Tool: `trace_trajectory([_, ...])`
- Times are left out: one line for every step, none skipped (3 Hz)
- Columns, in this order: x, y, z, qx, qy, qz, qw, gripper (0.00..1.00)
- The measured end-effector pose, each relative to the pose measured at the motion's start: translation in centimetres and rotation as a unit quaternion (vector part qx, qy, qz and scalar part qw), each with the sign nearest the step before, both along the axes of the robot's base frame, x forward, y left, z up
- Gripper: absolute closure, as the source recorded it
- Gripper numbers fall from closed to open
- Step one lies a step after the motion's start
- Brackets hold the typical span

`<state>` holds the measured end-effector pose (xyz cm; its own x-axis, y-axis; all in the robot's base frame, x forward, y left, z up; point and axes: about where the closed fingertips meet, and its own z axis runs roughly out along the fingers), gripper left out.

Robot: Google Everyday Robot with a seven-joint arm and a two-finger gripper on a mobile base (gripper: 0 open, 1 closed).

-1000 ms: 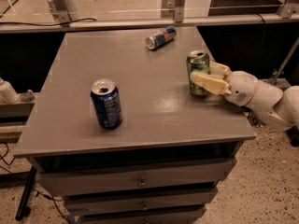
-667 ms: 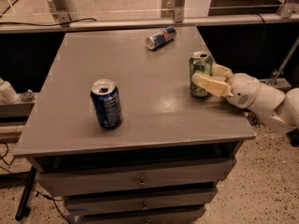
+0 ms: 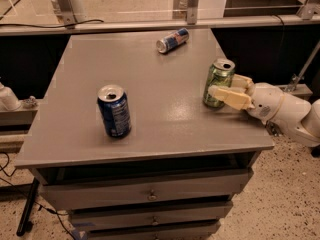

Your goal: Place green can upright

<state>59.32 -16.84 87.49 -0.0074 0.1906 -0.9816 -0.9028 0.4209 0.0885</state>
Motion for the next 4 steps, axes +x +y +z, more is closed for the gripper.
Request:
trace_trajectory([-1.0, -0.7, 0.4, -0.016, 0.005, -0.003, 0.9998, 0.00])
trace_trajectory([-2.2, -1.8, 1.3, -0.045, 0.013, -0.013, 0.9988, 0.00])
trace_trajectory([-3.1, -3.9, 5.4, -0.092, 0.000, -0.038, 0.9950, 0.00])
trace_trajectory([-3.1, -3.9, 5.4, -0.092, 0.000, -0.038, 0.9950, 0.00])
